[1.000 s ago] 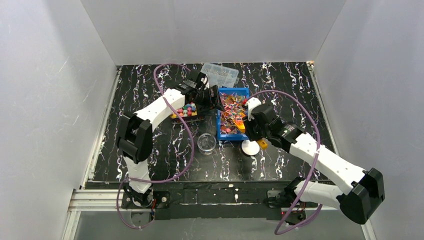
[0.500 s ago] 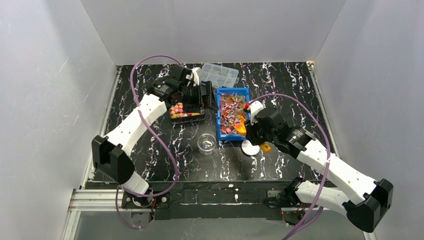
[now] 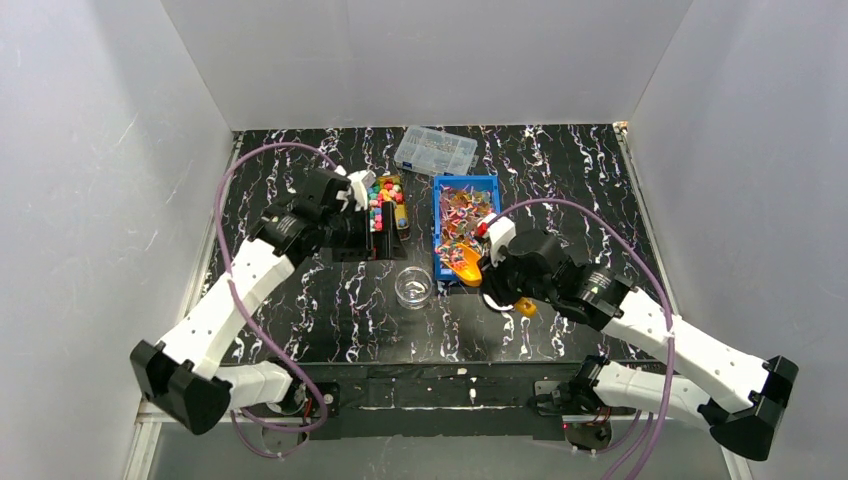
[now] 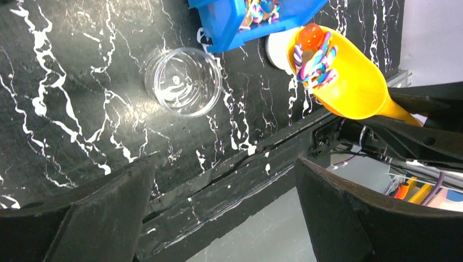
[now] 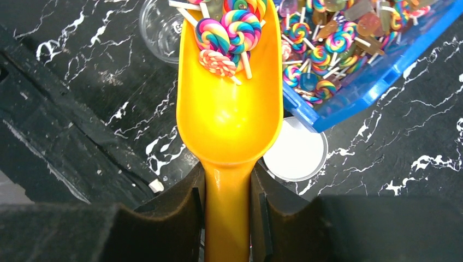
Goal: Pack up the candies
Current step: Place the fake candies in the packing bottle.
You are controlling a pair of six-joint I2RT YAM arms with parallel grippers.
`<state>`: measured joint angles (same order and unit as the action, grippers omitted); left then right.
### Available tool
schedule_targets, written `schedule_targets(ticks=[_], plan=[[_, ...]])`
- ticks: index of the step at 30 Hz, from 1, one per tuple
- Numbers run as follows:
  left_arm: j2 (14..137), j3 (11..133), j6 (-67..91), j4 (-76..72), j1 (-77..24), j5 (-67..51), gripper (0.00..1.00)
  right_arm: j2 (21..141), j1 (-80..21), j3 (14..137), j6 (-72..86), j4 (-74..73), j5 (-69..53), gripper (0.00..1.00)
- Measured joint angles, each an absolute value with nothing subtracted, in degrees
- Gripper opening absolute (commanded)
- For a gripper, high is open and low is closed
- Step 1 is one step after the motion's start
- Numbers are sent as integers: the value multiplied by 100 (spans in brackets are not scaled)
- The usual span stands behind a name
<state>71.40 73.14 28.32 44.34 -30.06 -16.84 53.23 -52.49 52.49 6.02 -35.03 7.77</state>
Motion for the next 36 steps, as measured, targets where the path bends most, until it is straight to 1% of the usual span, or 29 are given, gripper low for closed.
schedule_targets(ticks=[11,17,24,36], plan=[[5457,6202,2814,4558,-3004,-1660,98,5734,-6313,5463,731,-3664,1236,1],[4724,5776,2814,4589,-3004,-1658,98,6217,-6753,5741,799,-3852,1420,1],[4200,5428,2808,4587,-3004,-1623,98,6801,-6904,6149,856,-4169,1535,1],[3837,5089,2655,4536,-3004,-1570,98,8066,-6904,7236,878,-4930,1706,1]])
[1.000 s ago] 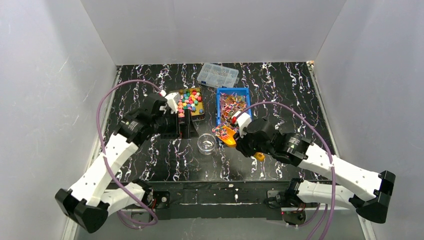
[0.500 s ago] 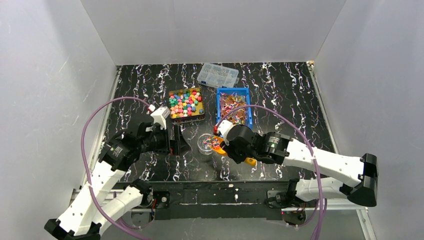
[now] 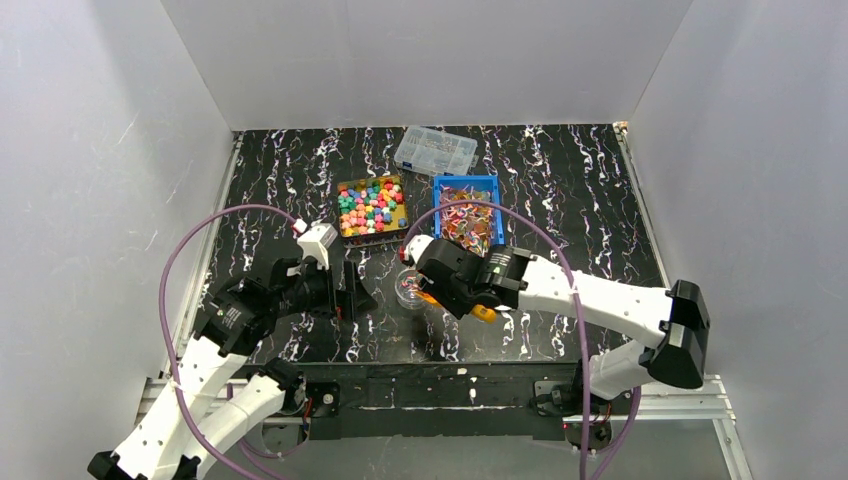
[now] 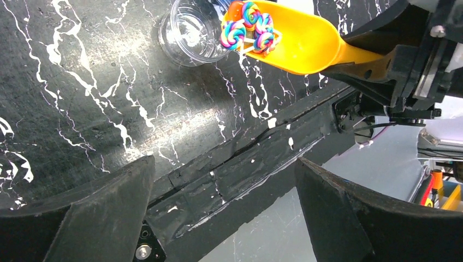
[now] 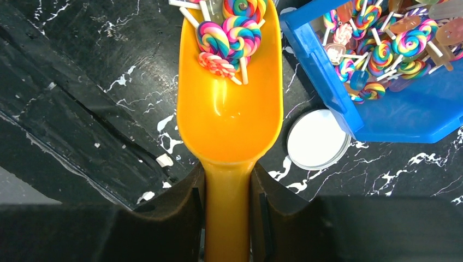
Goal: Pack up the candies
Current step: Place the fake candies in the packing bottle.
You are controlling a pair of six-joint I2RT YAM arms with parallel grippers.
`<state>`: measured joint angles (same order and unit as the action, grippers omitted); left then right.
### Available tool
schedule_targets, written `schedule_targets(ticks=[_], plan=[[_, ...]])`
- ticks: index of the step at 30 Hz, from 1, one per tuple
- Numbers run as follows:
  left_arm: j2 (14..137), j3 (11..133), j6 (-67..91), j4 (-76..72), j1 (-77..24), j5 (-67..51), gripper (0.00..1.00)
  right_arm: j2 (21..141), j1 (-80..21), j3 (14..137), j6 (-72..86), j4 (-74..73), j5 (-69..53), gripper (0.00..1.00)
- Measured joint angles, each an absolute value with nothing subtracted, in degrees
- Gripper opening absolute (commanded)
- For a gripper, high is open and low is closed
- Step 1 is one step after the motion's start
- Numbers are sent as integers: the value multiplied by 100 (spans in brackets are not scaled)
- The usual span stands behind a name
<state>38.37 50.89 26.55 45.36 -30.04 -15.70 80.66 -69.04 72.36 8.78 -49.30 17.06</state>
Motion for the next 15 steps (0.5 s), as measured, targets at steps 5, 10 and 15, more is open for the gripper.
schedule_targets(ticks=[5,10,15], plan=[[3791,5006,2552,4517,-3004,-1562,98,8425,-6904,7518,880,-5249,1791,1],[3789,4958,2480,4493,-3004,-1566,98,8757,-6901,7787,882,-5487,1887,1],[3785,4906,2418,4488,-3004,-1570,98,9109,-6895,8023,882,-5734,1953,1]])
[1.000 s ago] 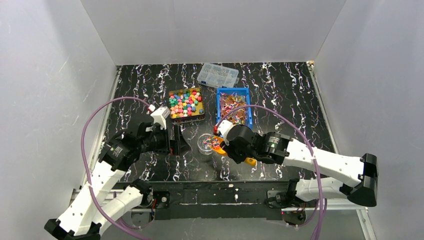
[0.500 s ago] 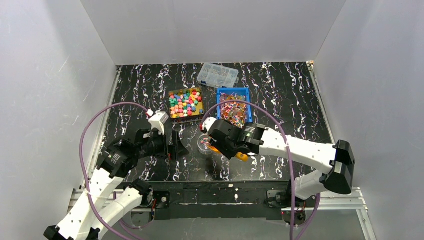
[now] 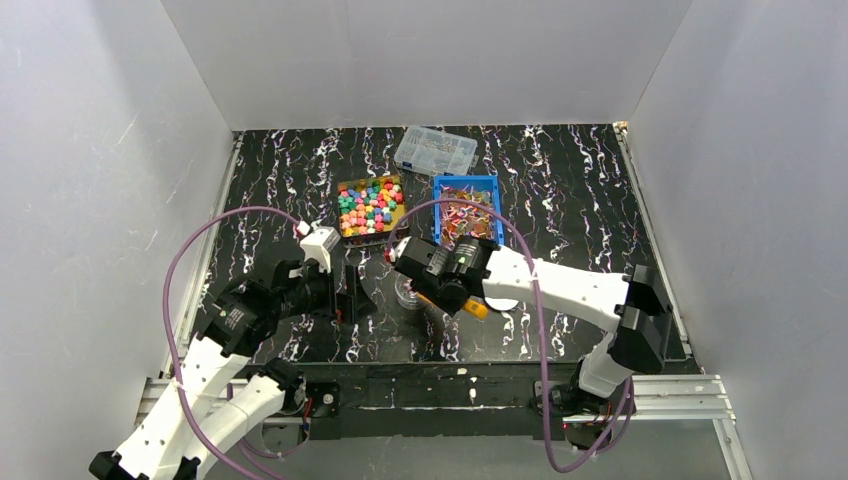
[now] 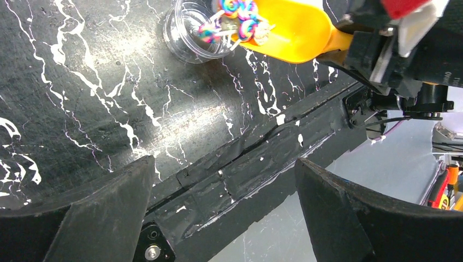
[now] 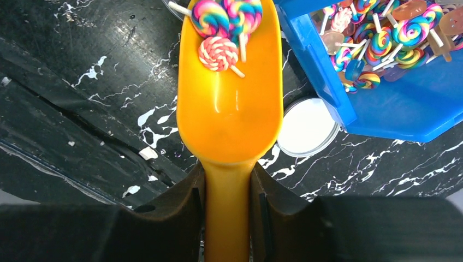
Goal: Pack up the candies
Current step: Place the fake candies in the packing bottle.
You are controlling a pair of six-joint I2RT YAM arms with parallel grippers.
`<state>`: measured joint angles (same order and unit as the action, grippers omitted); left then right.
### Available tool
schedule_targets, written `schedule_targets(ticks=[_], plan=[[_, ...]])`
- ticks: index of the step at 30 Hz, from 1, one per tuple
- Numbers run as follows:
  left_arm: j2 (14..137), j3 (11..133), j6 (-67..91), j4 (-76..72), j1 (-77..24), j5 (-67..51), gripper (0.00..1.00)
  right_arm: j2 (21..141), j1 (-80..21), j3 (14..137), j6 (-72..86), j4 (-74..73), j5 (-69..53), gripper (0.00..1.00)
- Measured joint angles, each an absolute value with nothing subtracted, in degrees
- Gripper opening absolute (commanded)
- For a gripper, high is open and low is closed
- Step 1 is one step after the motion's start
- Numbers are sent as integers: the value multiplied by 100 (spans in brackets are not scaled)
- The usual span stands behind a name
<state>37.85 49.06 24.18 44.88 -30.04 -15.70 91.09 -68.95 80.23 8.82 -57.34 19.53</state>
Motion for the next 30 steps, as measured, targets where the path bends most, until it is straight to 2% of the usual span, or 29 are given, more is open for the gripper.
schedule_targets(ticks=[12,30], plan=[[3706,4654,2399,4300,-3004,-1590,98,9839,-6827,8803,878,-6318,2051,1],[3704,4628,2401,4246,-3004,-1601,98,9870,-6827,9139,1037,-6766,2222,1]])
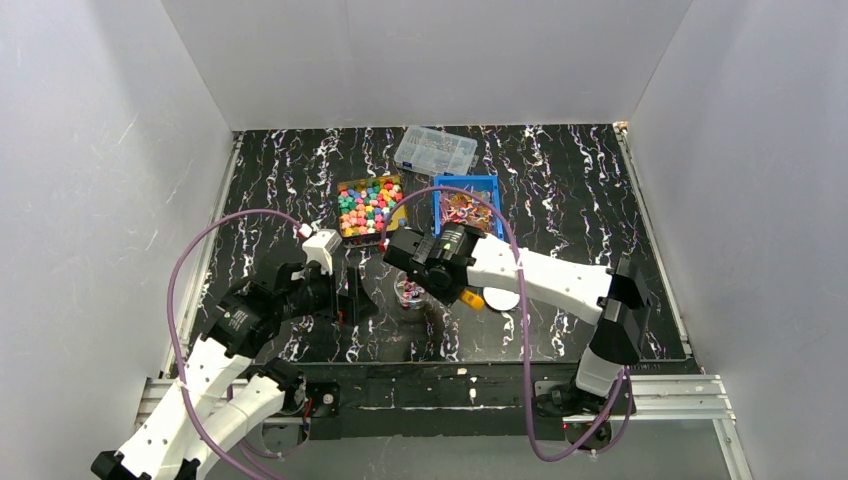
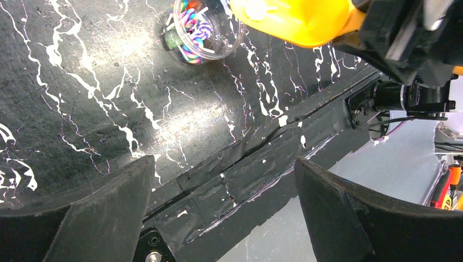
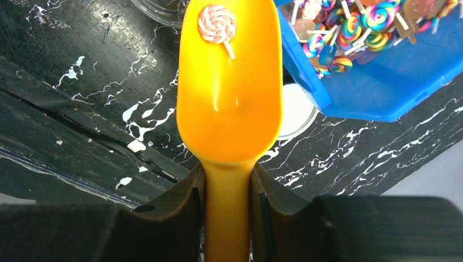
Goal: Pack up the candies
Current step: Place the fake candies in the packing bottle, then scoop the fake candies from the storage box.
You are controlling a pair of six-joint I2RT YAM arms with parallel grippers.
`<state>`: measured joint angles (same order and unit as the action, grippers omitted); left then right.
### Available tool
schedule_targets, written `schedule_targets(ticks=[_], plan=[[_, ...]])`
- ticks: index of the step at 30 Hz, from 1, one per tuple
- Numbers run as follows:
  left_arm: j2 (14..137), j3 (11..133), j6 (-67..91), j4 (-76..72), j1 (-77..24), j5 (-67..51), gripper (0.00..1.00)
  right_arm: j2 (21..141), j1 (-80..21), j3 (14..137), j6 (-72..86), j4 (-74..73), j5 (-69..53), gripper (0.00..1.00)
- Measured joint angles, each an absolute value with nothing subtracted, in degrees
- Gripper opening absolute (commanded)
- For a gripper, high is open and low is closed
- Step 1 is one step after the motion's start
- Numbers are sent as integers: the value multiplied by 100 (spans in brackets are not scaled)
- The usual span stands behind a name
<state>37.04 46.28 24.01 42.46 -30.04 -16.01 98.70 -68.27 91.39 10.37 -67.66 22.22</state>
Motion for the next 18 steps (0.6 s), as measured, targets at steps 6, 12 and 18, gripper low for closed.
schedule_targets(ticks=[6,12,18], plan=[[3785,4626,2403,4244,-3004,-1636,98,9504,-6803,9139,1334,-6952,2499,1],[3918,4628,2403,4244,-3004,-1684,98,9094,-6600,9139,1605,-7168,2692,1],[3922,4628,2403,4244,-3004,-1697,98,8938,-6228,9139,1732,-7288,2729,1]])
